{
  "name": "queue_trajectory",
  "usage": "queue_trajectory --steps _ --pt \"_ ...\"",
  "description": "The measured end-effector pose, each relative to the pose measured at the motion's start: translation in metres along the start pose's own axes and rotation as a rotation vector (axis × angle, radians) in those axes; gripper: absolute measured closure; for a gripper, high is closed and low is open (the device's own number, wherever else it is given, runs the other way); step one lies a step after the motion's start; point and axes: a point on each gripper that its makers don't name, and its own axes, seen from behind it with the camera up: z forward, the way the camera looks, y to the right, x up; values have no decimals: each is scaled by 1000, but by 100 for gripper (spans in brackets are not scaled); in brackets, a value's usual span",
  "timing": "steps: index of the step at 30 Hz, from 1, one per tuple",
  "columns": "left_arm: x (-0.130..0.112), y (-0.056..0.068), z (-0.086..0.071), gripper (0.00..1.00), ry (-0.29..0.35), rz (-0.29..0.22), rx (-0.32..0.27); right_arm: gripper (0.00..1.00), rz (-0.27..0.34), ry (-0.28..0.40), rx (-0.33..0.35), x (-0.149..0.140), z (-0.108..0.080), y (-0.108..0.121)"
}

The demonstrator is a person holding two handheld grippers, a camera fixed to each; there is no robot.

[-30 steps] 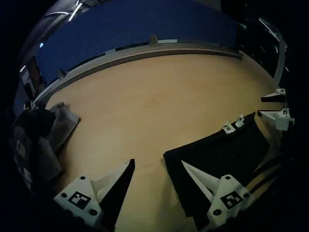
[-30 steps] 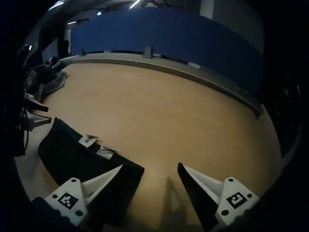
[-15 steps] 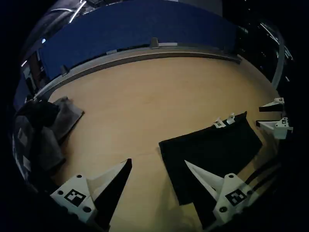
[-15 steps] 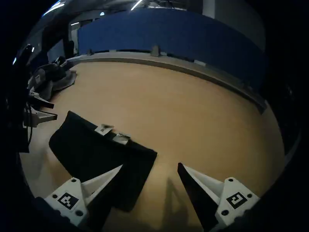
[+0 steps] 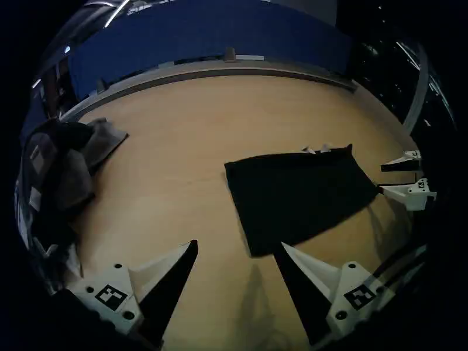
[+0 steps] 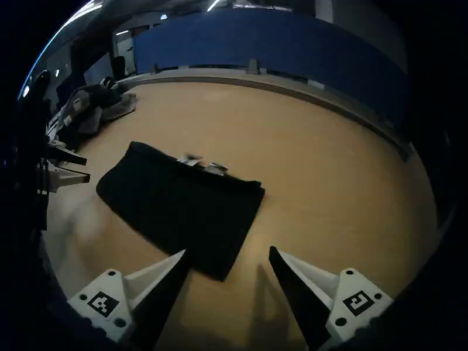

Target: Fold towel

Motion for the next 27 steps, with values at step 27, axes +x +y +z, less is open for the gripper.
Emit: queue_trajectory --steps 27 --pt "-15 16 -19 5 15 40 -61 34 -57 -58 84 -20 4 -13"
